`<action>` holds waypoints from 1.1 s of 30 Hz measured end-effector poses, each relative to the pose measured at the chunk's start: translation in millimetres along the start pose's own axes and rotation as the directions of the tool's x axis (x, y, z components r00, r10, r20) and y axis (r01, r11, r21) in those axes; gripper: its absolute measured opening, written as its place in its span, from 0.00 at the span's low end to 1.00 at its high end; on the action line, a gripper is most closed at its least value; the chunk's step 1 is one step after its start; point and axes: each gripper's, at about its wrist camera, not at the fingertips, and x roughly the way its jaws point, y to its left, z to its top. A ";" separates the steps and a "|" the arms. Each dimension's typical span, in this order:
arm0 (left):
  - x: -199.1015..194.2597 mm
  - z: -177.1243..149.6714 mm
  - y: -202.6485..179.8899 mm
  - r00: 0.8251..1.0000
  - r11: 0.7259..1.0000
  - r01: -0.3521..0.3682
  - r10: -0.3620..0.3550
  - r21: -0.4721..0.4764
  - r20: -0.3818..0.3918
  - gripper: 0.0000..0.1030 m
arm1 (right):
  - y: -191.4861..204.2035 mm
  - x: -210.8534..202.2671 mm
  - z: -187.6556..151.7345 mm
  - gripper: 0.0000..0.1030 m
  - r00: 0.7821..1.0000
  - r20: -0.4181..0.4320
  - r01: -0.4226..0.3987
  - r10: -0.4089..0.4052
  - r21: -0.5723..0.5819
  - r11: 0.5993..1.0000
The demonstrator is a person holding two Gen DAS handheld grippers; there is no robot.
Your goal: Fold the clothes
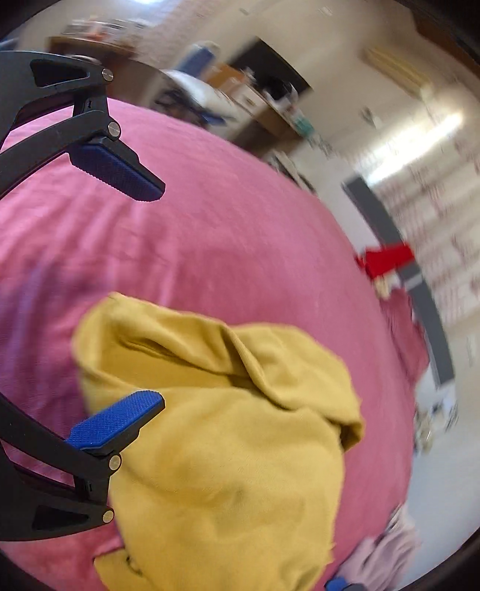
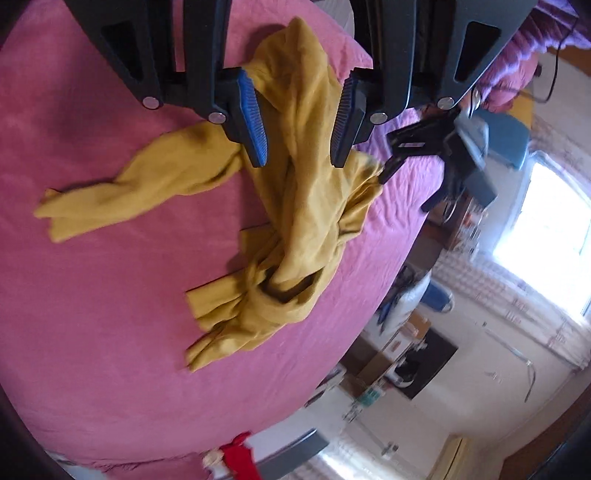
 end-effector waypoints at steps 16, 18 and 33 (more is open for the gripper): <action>30.3 -14.6 33.3 0.836 0.836 0.548 -0.548 -0.031 0.012 1.00 | 0.2 26.7 -14.6 0.36 0.990 -0.096 -0.099 0.101 0.019 0.995; 32.6 -15.3 22.9 0.842 0.842 0.539 -0.538 0.030 -0.038 1.00 | -3.7 27.0 -17.0 0.36 0.990 -0.099 -0.099 0.102 0.031 0.995; 56.5 -8.8 -4.7 0.842 0.832 0.540 -0.533 0.132 -0.083 0.40 | -12.2 22.2 -28.1 0.38 0.982 -0.135 -0.120 0.132 0.095 0.988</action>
